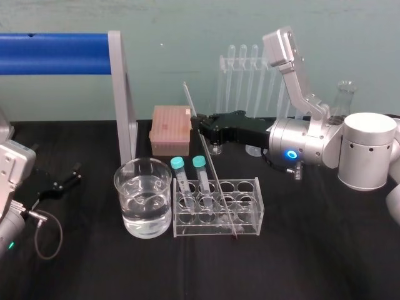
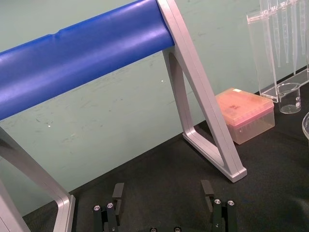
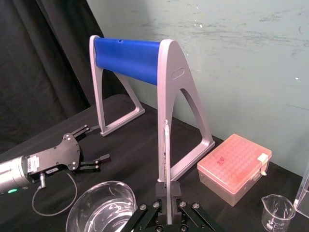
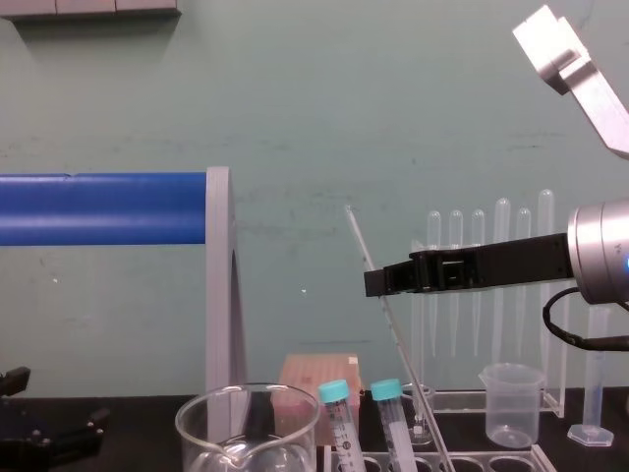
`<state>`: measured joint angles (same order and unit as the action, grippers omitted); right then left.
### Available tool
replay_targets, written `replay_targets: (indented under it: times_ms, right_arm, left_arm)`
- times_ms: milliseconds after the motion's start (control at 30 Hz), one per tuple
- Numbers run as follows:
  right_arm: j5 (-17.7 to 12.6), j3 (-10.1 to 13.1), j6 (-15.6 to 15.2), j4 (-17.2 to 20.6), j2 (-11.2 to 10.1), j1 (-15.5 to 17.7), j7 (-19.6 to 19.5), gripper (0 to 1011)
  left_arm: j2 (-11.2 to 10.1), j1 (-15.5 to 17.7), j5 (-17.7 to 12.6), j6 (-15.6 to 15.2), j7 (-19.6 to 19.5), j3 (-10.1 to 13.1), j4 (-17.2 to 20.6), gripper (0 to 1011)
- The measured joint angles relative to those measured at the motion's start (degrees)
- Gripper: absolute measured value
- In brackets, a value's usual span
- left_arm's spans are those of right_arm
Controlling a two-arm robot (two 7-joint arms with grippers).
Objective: Hold the thermometer with one hand and immerse one end into the beaker, then reinsert it into the test tube rack.
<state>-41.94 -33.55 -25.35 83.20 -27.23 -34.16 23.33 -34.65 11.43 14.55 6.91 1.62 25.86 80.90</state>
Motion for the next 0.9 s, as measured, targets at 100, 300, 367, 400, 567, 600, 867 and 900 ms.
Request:
replay_targets:
  times_ms: [100, 300, 367, 400, 567, 600, 867, 900]
  right_arm:
    - [0.0, 0.0, -0.01, 0.0, 0.0, 0.0, 0.0, 53]
    - [0.0, 0.0, -0.02, 0.0, 0.0, 0.0, 0.0, 53]
    - [-0.03, 0.0, -0.02, 0.02, -0.01, 0.03, 0.0, 53]
    - [-0.13, 0.01, 0.02, 0.13, -0.05, 0.12, 0.02, 53]
    - [-1.07, 0.59, 1.34, 1.23, -0.17, 0.98, -0.03, 53]
    - [-1.35, 0.91, 2.01, 1.6, -0.21, 1.19, -0.04, 53]
    - [-1.72, 2.64, 7.33, 3.72, -0.46, 1.42, 0.43, 53]
    - [-1.75, 2.86, 7.86, 3.9, -0.47, 1.38, 0.54, 53]
  left_arm:
    - [0.0, 0.0, 0.0, 0.0, 0.0, 0.0, 0.0, 1008]
    - [0.0, 0.0, 0.0, 0.0, 0.0, 0.0, 0.0, 1008]
    - [0.0, 0.0, 0.0, 0.0, 0.0, 0.0, 0.0, 1008]
    - [0.0, 0.0, 0.0, 0.0, 0.0, 0.0, 0.0, 1008]
    - [0.0, 0.0, 0.0, 0.0, 0.0, 0.0, 0.0, 1008]
    - [0.0, 0.0, 0.0, 0.0, 0.0, 0.0, 0.0, 1008]
    - [0.0, 0.0, 0.0, 0.0, 0.0, 0.0, 0.0, 1008]
    - [0.0, 0.0, 0.0, 0.0, 0.0, 0.0, 0.0, 1008]
